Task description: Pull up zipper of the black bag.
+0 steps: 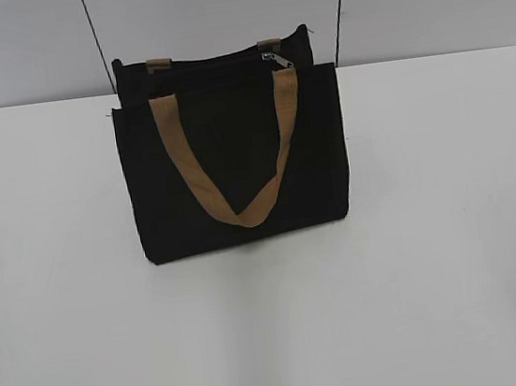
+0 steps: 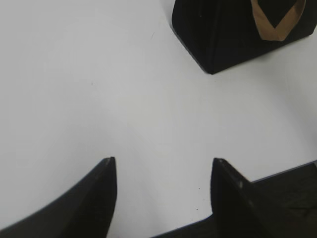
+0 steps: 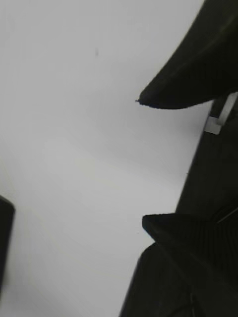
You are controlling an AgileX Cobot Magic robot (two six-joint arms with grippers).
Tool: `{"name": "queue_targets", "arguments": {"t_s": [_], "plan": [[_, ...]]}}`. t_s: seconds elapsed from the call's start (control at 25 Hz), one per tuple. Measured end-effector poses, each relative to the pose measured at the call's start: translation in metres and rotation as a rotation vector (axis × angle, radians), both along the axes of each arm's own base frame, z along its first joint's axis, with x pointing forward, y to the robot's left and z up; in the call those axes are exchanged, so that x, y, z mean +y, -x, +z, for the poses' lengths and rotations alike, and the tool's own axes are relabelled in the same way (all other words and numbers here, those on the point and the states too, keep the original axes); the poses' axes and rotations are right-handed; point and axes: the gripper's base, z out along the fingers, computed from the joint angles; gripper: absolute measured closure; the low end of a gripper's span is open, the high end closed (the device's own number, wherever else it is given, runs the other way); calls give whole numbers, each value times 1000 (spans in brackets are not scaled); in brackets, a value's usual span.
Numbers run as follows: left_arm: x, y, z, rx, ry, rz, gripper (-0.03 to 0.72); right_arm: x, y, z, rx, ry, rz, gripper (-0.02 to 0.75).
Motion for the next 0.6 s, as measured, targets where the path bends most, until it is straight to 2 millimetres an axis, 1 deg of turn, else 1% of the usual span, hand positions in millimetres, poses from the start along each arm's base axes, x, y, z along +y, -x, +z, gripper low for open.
{"name": "queue_targets", "arguments": {"t_s": [0.12,0.6], "plan": [[0,0,0,0,0,0,240,0,2,-6,47,11,2,234],[-1,0,0,5,10,-6,258,0,2,-6,49,8,2,234]]}}
